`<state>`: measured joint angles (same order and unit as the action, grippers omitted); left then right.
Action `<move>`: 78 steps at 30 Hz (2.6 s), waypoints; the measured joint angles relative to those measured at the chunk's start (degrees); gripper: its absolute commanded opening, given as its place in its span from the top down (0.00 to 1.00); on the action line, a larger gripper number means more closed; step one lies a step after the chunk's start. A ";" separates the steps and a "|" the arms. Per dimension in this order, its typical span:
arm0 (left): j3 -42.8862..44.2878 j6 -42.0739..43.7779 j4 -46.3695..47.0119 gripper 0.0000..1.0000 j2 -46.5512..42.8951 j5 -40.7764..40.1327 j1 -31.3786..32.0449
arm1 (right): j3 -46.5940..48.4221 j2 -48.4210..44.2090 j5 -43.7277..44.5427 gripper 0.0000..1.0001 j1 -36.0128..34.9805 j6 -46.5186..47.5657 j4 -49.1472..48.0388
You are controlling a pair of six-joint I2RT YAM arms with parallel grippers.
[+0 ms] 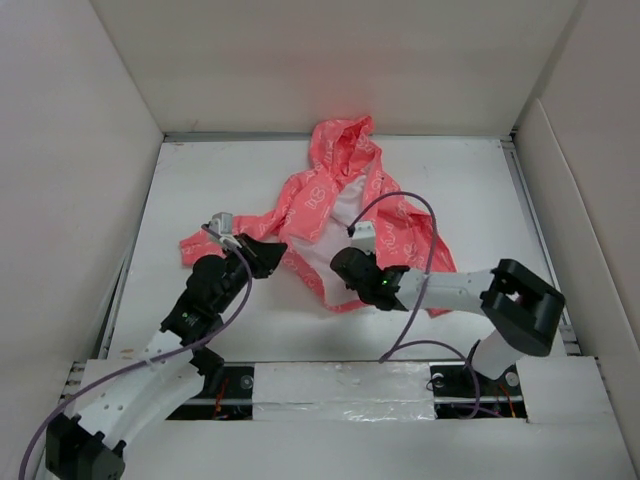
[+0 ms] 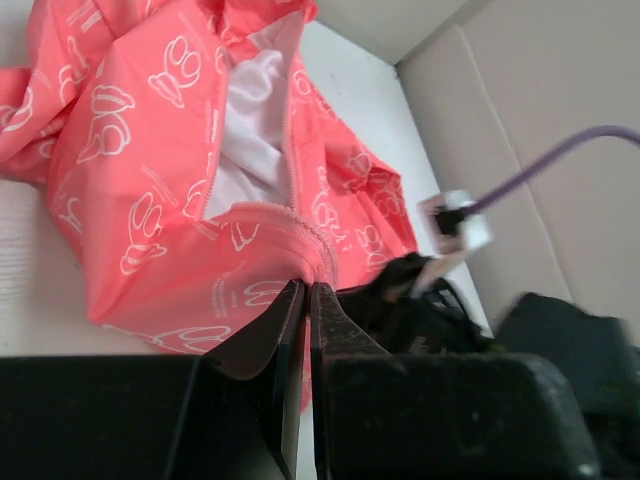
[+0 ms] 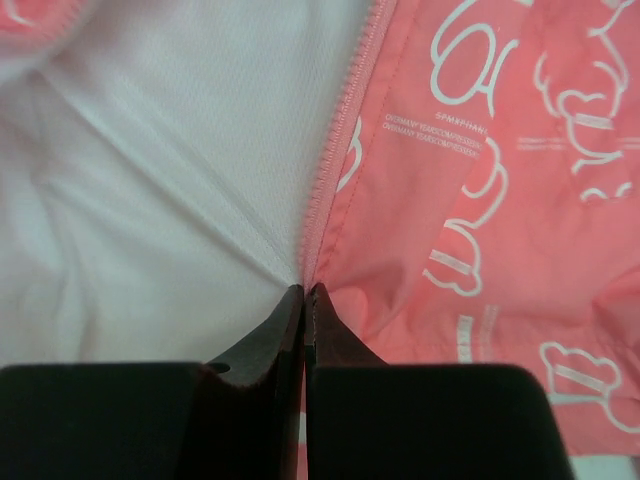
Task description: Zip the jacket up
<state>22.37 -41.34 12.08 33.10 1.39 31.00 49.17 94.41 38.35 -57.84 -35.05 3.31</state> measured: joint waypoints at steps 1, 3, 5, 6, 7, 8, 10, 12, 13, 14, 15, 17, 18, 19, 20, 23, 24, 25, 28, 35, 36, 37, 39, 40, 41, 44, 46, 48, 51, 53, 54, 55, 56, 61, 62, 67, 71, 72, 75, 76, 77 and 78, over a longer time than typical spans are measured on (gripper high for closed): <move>-0.37 -0.04 1.57 1.00 1.68 -0.02 0.00 | -0.94 -2.25 -0.46 1.00 0.00 0.57 0.28; -1.01 -0.04 4.39 1.00 5.62 0.02 0.00 | -2.47 -6.80 -1.68 1.00 0.00 1.66 1.01; -1.38 -0.02 7.30 1.00 9.77 -0.11 0.13 | -3.32 -10.23 -3.32 1.00 -0.07 2.73 1.90; -1.40 0.00 8.83 1.00 12.26 -0.55 0.52 | -3.82 -11.72 -4.72 1.00 -0.17 3.26 2.38; -1.40 0.15 10.27 1.00 14.69 -1.14 0.85 | -4.39 -12.92 -6.10 1.00 -0.33 3.74 2.75; -1.40 0.31 11.58 1.00 16.81 -1.64 1.20 | -5.31 -14.21 -7.87 1.00 -0.55 4.28 3.21; -1.36 0.76 14.71 1.00 20.94 -2.51 1.60 | -7.61 -16.59 -12.52 1.00 -0.85 5.64 4.76; -1.05 1.36 16.26 1.00 24.33 -3.28 1.68 | -9.40 -18.82 -16.94 1.00 -1.07 7.21 7.58; -0.63 1.66 16.57 1.00 25.68 -3.56 1.66 | -9.90 -19.89 -19.28 1.00 -1.11 8.04 9.29; -0.11 1.95 16.83 1.00 26.58 -3.89 1.62 | -10.01 -20.72 -21.18 1.00 -1.11 8.68 10.97; 0.63 2.27 17.14 1.00 27.23 -4.42 1.55 | -10.01 -21.51 -23.32 1.00 -1.11 9.55 12.28; 2.27 3.02 18.32 1.00 27.80 -5.81 1.16 | -10.01 -22.64 -26.73 1.00 -1.11 10.91 13.86; 3.45 3.41 19.08 1.00 28.13 -6.45 0.76 | -9.99 -23.04 -28.39 1.00 -1.11 11.65 14.45; 4.94 3.74 20.00 1.00 28.83 -7.32 0.28 | -9.99 -23.34 -29.92 0.99 -1.11 12.44 15.04; 5.81 3.98 20.50 1.00 29.31 -7.72 0.11 | -9.73 -23.61 -31.04 0.97 -1.11 13.16 15.87; 10.97 5.07 23.47 1.00 34.03 -8.81 -0.66 | -8.41 -25.20 -32.20 0.77 -1.11 14.95 18.60; 11.61 5.22 24.41 1.00 35.08 -8.70 -0.74 | -8.20 -26.16 -32.15 0.66 -1.09 15.34 18.91; 11.67 5.33 25.09 1.00 35.56 -8.68 -0.76 | -8.09 -26.95 -32.13 0.54 -1.09 15.41 19.06; 10.62 5.55 24.65 1.00 34.38 -8.76 -0.90 | -8.02 -27.61 -31.10 0.52 -1.07 14.91 19.26; 6.82 6.29 21.27 1.00 21.49 -9.14 -4.15 | -13.86 -29.44 -27.41 0.34 1.20 9.01 17.66; 6.25 6.40 21.42 1.00 20.00 -8.96 -4.11 | -14.40 -28.92 -27.56 0.35 1.75 8.52 17.00; 5.46 6.43 21.46 1.00 18.75 -8.79 -3.96 | -14.45 -27.89 -27.67 0.38 2.21 8.02 16.48; 3.54 6.40 21.18 1.00 17.18 -8.24 -3.45 | -14.29 -25.14 -28.04 0.38 2.45 7.52 14.53; 2.51 6.38 20.72 1.00 16.79 -7.80 -3.21 | -14.21 -23.82 -28.50 0.38 2.45 7.17 13.73; 1.49 6.32 20.13 1.00 16.50 -7.39 -3.02 | -14.14 -22.60 -29.05 0.38 2.45 7.06 12.90; -1.55 5.86 17.59 1.00 15.58 -6.12 -2.45 | -14.34 -20.31 -31.58 0.38 2.45 6.69 10.03; -3.34 5.42 15.39 1.00 13.86 -5.84 -2.27 | -14.99 -19.82 -33.31 0.55 2.45 6.45 7.26; -4.81 5.09 12.85 1.00 10.93 -5.77 -2.19 | -15.72 -19.74 -34.51 0.68 2.45 6.05 5.03; -5.77 4.83 9.46 1.00 5.99 -5.88 -2.19 | -16.02 -19.76 -35.23 0.96 2.43 5.44 3.23; -5.95 4.81 8.02 1.00 3.72 -5.97 -2.19 | -16.00 -19.93 -35.41 1.00 2.43 5.42 2.62; -6.12 4.81 7.80 1.00 3.04 -6.01 -2.19 | -15.89 -20.22 -35.50 1.00 2.43 5.53 2.93; -6.43 4.79 7.82 1.00 2.75 -6.03 -2.19 | -15.63 -20.61 -35.67 1.00 2.43 5.73 3.74; -6.82 4.74 7.93 1.00 2.93 -6.16 -2.19 | -15.06 -21.07 -35.87 1.00 2.45 6.03 4.98; -7.74 4.39 13.35 1.00 10.80 -7.13 -2.19 | -11.69 -28.50 -41.27 1.00 2.49 9.49 12.59; -7.67 4.39 14.97 1.00 13.38 -7.48 -2.19 | -10.93 -30.34 -42.64 1.00 2.49 10.25 14.12; -3.98 4.92 20.85 1.00 27.69 -9.57 -2.19 | -9.40 -32.72 -49.68 1.00 2.64 12.39 17.51; 1.33 6.03 25.42 1.00 32.13 -11.02 -2.19 | -14.08 -27.61 -52.39 1.00 2.64 11.47 16.04; 2.49 6.27 26.75 1.00 32.30 -11.32 -2.23 | -15.82 -26.45 -52.68 1.00 2.64 10.99 15.43; 5.22 6.54 30.40 1.00 32.30 -11.54 -2.23 | -19.56 -23.76 -52.76 1.00 2.71 9.01 13.14; 5.97 6.64 31.36 1.00 32.33 -11.47 -2.23 | -20.31 -22.75 -52.57 1.00 2.69 7.80 11.54; 6.54 6.84 32.13 1.00 32.33 -11.28 -2.21 | -20.48 -22.10 -52.39 1.00 2.95 7.06 9.79; 6.93 6.97 32.65 1.00 32.30 -11.19 -2.23 | -20.50 -21.35 -52.09 1.00 3.02 6.29 8.17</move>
<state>29.30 -34.37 44.73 65.41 -9.80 28.77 28.67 73.06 -13.74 -54.83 -28.75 11.49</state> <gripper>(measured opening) 0.014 0.015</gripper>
